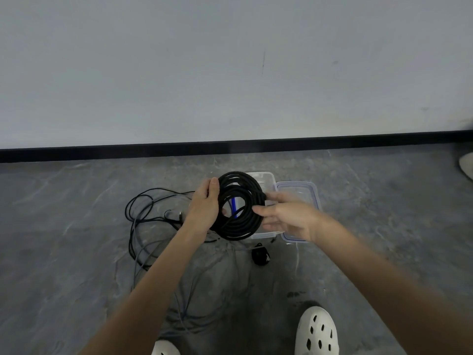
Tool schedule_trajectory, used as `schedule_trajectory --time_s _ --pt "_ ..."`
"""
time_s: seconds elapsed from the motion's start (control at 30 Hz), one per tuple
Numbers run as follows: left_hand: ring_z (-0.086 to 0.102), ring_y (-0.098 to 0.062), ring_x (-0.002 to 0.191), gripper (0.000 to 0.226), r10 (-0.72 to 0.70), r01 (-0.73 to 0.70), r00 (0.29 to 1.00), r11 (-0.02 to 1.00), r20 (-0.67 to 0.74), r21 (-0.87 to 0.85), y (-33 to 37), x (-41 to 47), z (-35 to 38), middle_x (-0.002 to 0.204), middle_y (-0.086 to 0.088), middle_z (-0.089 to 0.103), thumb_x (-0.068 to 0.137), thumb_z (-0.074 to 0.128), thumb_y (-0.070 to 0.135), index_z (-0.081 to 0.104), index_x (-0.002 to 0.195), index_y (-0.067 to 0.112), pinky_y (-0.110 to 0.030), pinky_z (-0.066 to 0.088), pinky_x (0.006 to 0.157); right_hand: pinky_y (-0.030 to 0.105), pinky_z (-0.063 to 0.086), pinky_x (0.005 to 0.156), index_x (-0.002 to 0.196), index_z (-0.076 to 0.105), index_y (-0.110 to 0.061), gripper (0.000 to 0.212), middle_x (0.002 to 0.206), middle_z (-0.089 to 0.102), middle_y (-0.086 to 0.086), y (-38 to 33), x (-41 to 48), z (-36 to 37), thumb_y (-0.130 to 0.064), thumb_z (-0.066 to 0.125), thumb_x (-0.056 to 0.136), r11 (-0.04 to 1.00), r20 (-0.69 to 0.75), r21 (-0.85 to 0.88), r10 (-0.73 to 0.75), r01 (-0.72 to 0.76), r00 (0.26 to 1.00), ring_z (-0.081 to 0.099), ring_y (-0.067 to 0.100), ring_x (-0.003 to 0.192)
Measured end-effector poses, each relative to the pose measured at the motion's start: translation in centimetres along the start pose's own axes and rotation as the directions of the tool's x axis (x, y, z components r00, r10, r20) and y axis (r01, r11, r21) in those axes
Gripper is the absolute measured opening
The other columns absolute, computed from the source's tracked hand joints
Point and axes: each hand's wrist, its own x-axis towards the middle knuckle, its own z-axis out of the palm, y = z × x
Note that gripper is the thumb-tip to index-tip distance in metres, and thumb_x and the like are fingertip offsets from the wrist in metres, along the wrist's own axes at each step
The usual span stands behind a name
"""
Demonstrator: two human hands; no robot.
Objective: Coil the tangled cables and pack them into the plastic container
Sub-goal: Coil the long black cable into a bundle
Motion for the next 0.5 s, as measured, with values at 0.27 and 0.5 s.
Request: schedule_trajectory --time_s 0.27,0.5 --pt "0.060 -0.008 0.104 0.040 -0.033 0.038 0.965 0.999 0.261 -0.013 -1.8 0.4 3.6 0.119 0.002 0.060 0.094 0.063 0.022 0.046 0.130 0.026 -0.017 0.049 0.075 0.020 0.053 0.053 0.118 0.055 -0.011 0.029 0.077 0.075 0.003 3.5 0.8 -3.6 -0.001 0.060 0.091 0.981 -0.202 0.187 -0.004 0.043 0.979 0.073 0.014 0.069" --pt "0.056 -0.009 0.116 0.082 0.066 -0.099 0.855 0.994 0.515 0.037 -6.3 0.9 8.1 0.133 -0.001 0.051 0.081 0.073 -0.003 0.026 0.140 0.030 -0.027 0.050 0.096 0.045 0.055 0.089 0.116 0.057 -0.015 0.032 0.107 0.067 0.020 8.3 2.1 -7.0 0.001 0.058 0.088 1.000 -0.368 0.006 0.015 -0.014 0.930 0.066 0.032 0.097"
